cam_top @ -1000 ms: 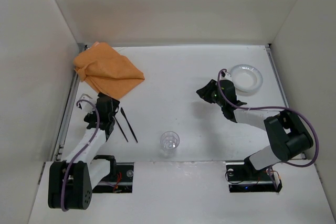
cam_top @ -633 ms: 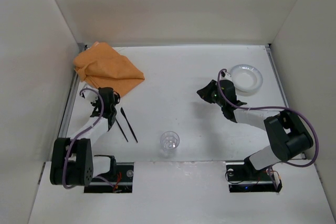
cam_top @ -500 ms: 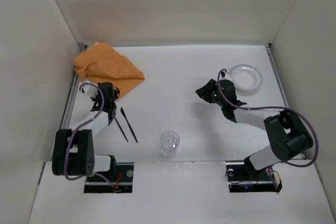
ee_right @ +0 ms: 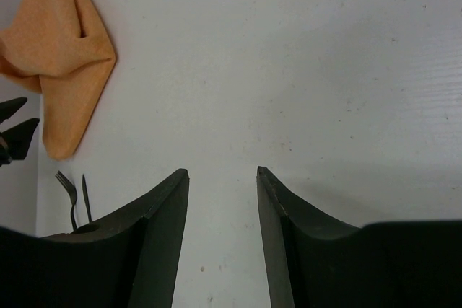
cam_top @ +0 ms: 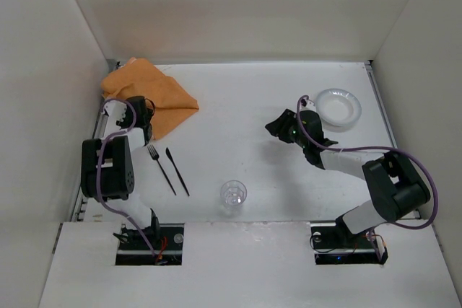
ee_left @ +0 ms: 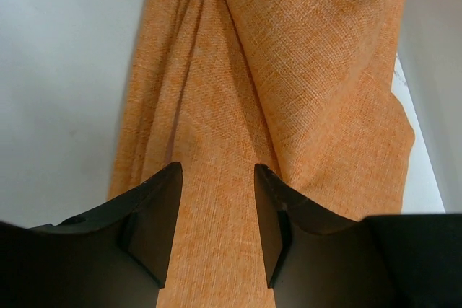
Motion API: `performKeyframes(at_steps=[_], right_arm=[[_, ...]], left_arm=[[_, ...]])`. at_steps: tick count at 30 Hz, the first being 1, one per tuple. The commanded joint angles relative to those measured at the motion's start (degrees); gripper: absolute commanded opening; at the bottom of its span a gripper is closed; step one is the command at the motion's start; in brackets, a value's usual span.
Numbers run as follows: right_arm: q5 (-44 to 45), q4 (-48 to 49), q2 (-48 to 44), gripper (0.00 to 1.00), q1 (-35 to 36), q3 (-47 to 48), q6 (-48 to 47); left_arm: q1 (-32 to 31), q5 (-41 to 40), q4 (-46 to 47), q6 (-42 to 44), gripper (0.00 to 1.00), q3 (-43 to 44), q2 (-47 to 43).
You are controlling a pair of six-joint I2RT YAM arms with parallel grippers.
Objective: Set the dinner table for one person
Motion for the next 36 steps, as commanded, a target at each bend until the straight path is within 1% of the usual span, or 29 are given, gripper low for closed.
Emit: performKeyframes(at_steps=[1,3,5,10,12,14,16,19,22,25,27,29,32,33,34,35,36], right_arm=[[-0.06,3.15,-0.76,0.49,0.45,1.24,-1.11],[0.03,3.33,-0.94,0.50,0.45,0.98,-1.11],[-0.15,3.15,-0.76,0.50,0.19,0.97,-0.85],[0.38,2.98,-1.12,0.54,0.36,1.15,-1.38],[0.38,2.89,-1.03,0.55,0.45,1.15,-1.38],[0.47,2.80,-1.29,0.56,0.28,0.98,-1.46],[0.90,2.98,-1.20,0.56,-0.07,0.80,-1.55],[0.91,2.80,-0.59,0.56,-0.34,0.97,-1.55],[1.26,2.89,-0.50,0.58,-0.07,0.98,-1.82],[0.47,2.80,0.38,0.58,-0.16,1.41,-1.38],[0.64,2.80,0.38,0.59,-0.07,1.59,-1.64],[1.08,2.80,0.73,0.59,0.01,1.77,-1.82],[0.03,2.80,1.70,0.59,0.01,2.29,-1.29],[-0.06,2.80,1.70,0.59,0.01,2.29,-1.29],[0.29,2.80,1.44,0.60,0.27,2.29,-1.64],[0.64,2.80,1.26,0.60,0.28,2.21,-1.82],[0.73,2.80,1.17,0.61,0.28,2.03,-1.82]], left_arm=[[0.81,1.21,-1.66,-1.60,0.41,3.56,3.26],[1.16,0.86,-2.11,-2.13,0.40,4.70,5.73],[1.33,2.17,-3.59,-1.70,0.37,7.59,9.23],[1.07,8.32,-5.97,-2.57,0.20,13.75,16.10],[-0.67,10.17,-6.15,-1.96,0.15,17.08,18.29],[-3.39,11.49,-7.20,-0.74,0.13,20.77,20.32],[-6.99,12.63,-10.18,1.37,0.12,25.43,22.86],[-11.66,13.16,-11.42,4.01,0.11,28.34,24.98],[-14.56,12.81,-11.42,4.63,0.11,28.18,25.08],[-17.38,10.63,-9.68,5.33,0.12,24.50,21.04],[-19.75,7.03,-5.91,5.95,0.14,20.28,16.40],[-21.60,4.04,-3.26,6.22,0.21,18.16,13.13],[-23.27,0.43,-1.67,8.32,0.47,19.81,11.80],[-23.45,-0.19,-2.19,9.11,0.53,21.30,12.50],[-23.45,-0.28,-2.89,10.16,0.59,23.41,13.90],[-23.28,-0.11,-4.55,11.13,0.62,26.13,15.56],[-23.27,-0.11,-6.66,12.01,0.63,28.41,16.97]])
